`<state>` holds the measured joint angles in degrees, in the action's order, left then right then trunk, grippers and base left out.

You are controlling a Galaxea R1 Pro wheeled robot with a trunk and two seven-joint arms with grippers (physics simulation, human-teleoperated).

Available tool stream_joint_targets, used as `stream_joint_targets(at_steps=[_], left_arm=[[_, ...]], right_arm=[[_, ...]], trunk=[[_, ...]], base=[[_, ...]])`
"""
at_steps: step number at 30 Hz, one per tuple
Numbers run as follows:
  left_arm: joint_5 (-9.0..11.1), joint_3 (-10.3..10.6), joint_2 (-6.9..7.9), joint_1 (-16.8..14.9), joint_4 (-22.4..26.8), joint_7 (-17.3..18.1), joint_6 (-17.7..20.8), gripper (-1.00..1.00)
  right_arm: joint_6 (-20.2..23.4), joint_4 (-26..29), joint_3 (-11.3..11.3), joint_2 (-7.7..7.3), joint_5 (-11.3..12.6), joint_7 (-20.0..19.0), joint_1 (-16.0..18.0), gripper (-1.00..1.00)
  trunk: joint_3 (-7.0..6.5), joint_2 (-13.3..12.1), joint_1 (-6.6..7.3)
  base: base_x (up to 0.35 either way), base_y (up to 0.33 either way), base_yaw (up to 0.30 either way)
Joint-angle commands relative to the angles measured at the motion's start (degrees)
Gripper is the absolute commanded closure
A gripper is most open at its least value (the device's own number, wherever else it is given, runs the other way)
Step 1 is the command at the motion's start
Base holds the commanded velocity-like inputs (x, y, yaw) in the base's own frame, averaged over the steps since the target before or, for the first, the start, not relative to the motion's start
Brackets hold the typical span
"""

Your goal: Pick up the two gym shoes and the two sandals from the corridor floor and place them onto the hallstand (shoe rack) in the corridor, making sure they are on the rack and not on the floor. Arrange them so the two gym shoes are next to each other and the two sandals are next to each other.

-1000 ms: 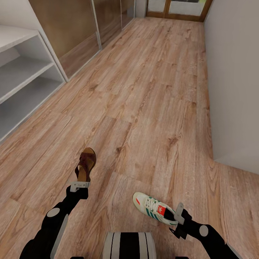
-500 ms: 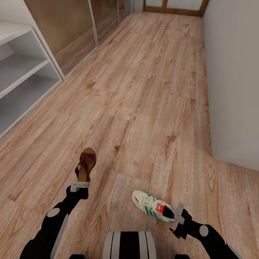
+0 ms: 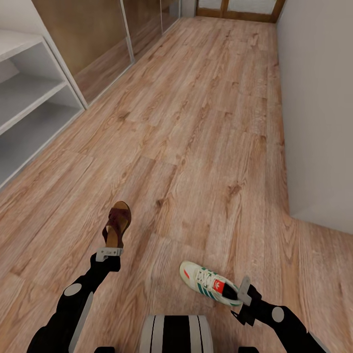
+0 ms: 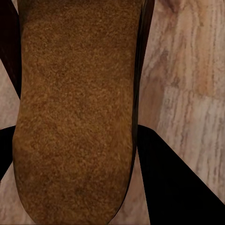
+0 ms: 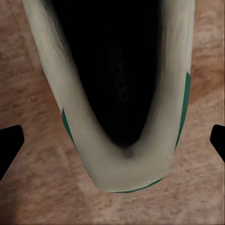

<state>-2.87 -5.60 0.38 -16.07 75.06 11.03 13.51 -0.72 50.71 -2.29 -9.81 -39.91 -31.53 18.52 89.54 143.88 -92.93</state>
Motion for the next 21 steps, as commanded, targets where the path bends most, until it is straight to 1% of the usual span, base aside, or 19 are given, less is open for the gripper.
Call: stream_joint_targets(at_steps=[1, 21], left_arm=[[-0.5, -0.1, -0.02, 0.0, 0.1, 0.5, 0.3, 1.00], [-0.5, -0.1, 0.00, 0.0, 0.2, 0.4, 0.3, 1.00]], right_arm=[[-0.1, 0.1, -0.1, -0.03, -0.5, -0.1, 0.0, -1.00], [-0.1, 0.1, 0.0, -0.03, -0.5, -0.1, 0.0, -1.00]], trunk=[[0.03, 0.0, 0.00], [0.03, 0.0, 0.00]], base=[[0.088, 0.000, 0.000], [0.019, 0.000, 0.000]])
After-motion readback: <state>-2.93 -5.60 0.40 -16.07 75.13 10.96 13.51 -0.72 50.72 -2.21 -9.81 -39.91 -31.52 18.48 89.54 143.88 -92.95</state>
